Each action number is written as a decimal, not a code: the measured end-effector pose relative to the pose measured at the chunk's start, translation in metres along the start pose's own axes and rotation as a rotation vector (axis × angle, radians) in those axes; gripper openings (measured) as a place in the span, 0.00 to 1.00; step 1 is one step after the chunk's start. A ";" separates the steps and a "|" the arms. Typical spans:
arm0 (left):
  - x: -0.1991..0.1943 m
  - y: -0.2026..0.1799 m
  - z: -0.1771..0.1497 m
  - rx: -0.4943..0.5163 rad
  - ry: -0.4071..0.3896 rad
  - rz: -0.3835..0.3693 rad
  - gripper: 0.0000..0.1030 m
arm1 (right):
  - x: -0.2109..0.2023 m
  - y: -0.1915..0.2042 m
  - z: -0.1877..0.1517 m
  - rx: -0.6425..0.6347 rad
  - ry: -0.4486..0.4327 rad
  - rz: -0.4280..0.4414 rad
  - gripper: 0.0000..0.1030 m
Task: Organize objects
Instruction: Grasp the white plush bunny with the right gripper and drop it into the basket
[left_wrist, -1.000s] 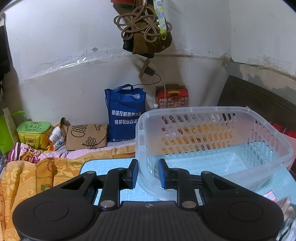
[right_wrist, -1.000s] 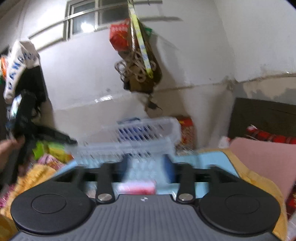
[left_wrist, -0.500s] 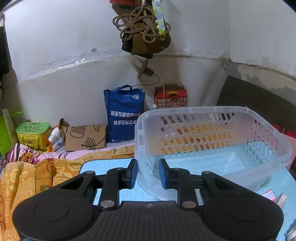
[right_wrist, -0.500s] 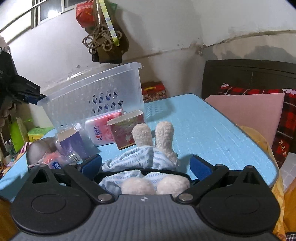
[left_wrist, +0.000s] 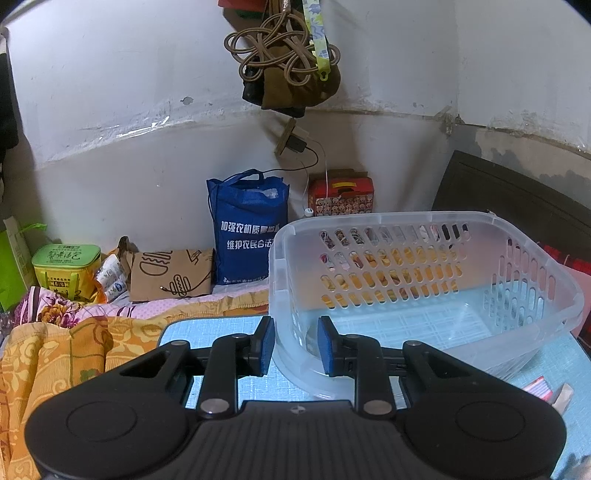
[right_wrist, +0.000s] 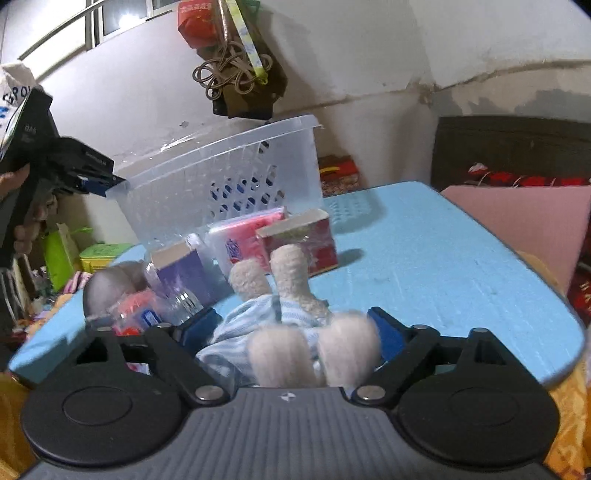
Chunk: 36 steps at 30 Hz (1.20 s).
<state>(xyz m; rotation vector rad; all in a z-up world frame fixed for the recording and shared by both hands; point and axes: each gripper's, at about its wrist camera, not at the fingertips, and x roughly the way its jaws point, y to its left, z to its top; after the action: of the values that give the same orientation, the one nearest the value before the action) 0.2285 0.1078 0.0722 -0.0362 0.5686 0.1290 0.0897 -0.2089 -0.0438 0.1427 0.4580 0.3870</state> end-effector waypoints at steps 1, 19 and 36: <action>0.000 0.000 0.000 0.000 0.001 0.000 0.29 | 0.000 0.000 0.003 -0.001 -0.012 0.022 0.32; -0.001 0.002 0.000 -0.007 0.003 -0.010 0.29 | -0.022 0.028 0.081 -0.169 -0.183 0.010 0.34; -0.002 0.001 0.000 -0.007 0.006 -0.003 0.29 | 0.133 0.080 0.210 -0.263 -0.085 -0.030 0.88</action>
<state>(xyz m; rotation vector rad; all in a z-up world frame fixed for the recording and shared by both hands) 0.2268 0.1090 0.0735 -0.0445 0.5739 0.1285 0.2689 -0.0928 0.1063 -0.1026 0.3212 0.4063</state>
